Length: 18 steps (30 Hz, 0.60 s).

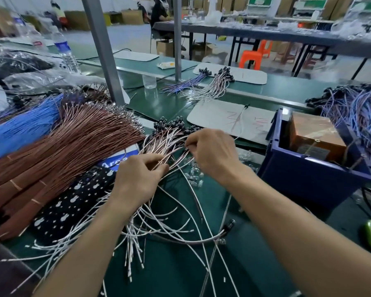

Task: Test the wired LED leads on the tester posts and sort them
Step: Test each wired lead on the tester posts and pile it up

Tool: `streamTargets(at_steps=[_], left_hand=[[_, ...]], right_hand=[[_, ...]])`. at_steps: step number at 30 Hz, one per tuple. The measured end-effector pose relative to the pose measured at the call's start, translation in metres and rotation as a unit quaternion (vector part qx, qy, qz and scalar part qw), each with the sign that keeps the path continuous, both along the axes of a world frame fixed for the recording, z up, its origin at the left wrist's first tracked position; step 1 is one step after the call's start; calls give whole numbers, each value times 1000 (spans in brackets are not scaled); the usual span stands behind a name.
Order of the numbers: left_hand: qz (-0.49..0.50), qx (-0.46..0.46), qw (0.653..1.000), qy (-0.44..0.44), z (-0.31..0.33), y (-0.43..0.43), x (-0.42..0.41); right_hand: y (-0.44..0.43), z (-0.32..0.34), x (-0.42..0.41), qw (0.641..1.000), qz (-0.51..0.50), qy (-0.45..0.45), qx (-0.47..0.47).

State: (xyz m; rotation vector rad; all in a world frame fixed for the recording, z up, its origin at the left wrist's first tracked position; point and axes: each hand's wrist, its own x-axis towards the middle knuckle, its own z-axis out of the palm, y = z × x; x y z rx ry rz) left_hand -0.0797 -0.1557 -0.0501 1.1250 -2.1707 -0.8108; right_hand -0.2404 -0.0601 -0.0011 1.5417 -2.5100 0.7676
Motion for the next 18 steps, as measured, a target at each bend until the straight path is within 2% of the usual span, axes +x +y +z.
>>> streamTargets(at_steps=[5,8,10,14,16,18], left_hand=[[-19,-29,999,-7,1,2,5],[-24,-19,999,-19,0,1,12],[-28,2,1000,-4,-1,3,17],[-18,-10,999,49,10,10,22],[-32,-19,995,88,20,15,22],[-74,-17,994,83,30,21,23]], right_hand=[[19,27,12,998,-27,37,-45],[46,51,12,990,-78,43,-107],[76,58,9,986,-110,-2,-126],[146,25,23,963,-122,-199,-136],[175,3,24,956,-141,-208,-152],[203,-14,17,951,-163,-210,-156]])
